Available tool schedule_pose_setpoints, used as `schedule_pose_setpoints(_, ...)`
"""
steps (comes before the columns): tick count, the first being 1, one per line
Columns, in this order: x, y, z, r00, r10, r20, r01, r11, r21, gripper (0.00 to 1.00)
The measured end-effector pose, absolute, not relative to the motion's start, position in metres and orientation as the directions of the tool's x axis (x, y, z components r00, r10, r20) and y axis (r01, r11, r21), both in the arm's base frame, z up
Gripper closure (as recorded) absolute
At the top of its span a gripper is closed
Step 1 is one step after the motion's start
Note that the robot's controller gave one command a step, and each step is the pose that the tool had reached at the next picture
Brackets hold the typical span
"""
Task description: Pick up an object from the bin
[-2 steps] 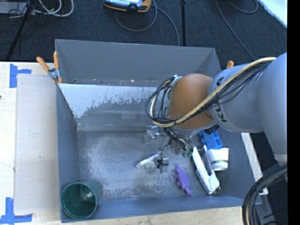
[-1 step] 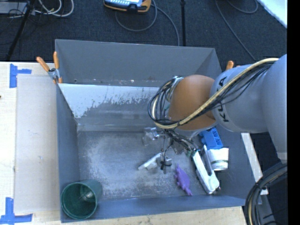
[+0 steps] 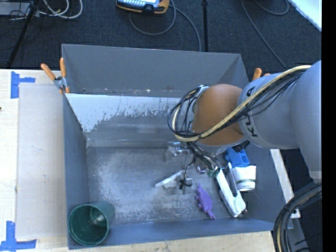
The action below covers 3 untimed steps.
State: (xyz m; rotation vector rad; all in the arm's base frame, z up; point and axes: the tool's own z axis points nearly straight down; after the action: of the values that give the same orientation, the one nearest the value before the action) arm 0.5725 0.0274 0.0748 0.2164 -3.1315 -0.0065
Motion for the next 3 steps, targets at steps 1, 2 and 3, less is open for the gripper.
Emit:
schedule_pose_setpoints(1, 0.577, 0.004, 0.07, -0.929, -0.37, -0.004, -0.37, 0.929, 0.004, 1.0)
schedule_pose_setpoints(2, 0.577, 0.004, 0.07, -0.929, -0.369, -0.004, -0.369, 0.929, 0.004, 1.0)
schedule_pose_setpoints(3, 0.563, 0.015, 0.07, -0.905, -0.426, -0.005, -0.426, 0.905, 0.001, 1.0)
